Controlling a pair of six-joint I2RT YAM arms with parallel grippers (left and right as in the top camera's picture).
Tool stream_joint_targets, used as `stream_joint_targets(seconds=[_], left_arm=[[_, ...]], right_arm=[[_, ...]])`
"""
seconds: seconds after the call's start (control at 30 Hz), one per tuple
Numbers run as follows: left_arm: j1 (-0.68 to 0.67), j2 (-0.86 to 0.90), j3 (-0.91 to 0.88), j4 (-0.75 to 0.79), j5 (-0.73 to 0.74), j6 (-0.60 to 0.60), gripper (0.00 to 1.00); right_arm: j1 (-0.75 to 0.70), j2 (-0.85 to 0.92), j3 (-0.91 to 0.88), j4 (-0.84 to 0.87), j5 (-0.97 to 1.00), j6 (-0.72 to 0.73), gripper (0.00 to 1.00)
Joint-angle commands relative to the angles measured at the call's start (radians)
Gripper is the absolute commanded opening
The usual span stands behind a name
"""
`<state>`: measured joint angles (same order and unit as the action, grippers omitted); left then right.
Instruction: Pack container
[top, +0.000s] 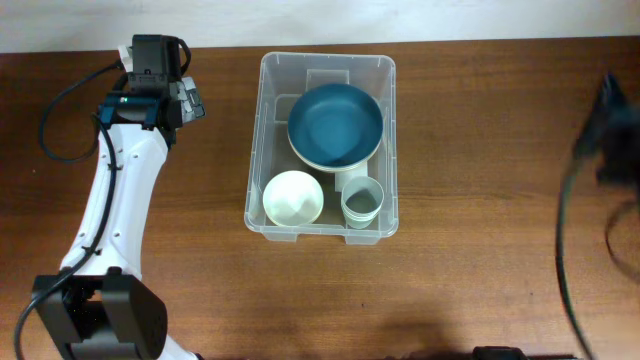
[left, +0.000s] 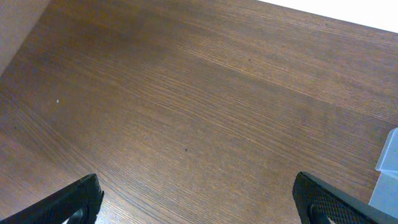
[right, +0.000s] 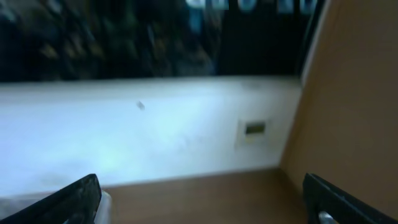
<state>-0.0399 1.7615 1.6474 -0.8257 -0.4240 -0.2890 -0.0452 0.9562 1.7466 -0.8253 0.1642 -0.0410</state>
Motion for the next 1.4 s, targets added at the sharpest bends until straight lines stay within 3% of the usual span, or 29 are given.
stream_joint_targets(seconds=[0.0,0.17,0.33,0.67,0.87,1.07,1.37], left_arm=[[0.001,-0.003,0.005,0.002,-0.014,-0.013,1.0],[0.001,-0.003,0.005,0.002,-0.014,-0.013,1.0],[0.001,-0.003,0.005,0.002,-0.014,-0.013,1.0],[-0.001,-0.003,0.005,0.002,-0.014,-0.013,1.0],[-0.001,-0.003,0.005,0.002,-0.014,-0.013,1.0],[-0.001,-0.003,0.005,0.002,-0.014,-0.013,1.0],[-0.001,-0.003,0.005,0.002,-0.014,-0.013,1.0]], right_arm=[[0.046,-0.114,-0.016,-0.006,0.005,-0.014,0.99],[0.064,-0.349,-0.185,-0.009,0.002,-0.013,0.99],[0.064,-0.543,-0.481,0.08,0.001,-0.01,0.99],[0.05,-0.71,-1.231,0.808,-0.083,-0.011,0.99],[0.052,-0.728,-1.511,1.139,-0.226,-0.01,0.99],[0.051,-0.857,-1.624,1.125,-0.251,-0.01,0.99],[0.051,-0.93,-1.659,0.962,-0.247,-0.01,0.99]])
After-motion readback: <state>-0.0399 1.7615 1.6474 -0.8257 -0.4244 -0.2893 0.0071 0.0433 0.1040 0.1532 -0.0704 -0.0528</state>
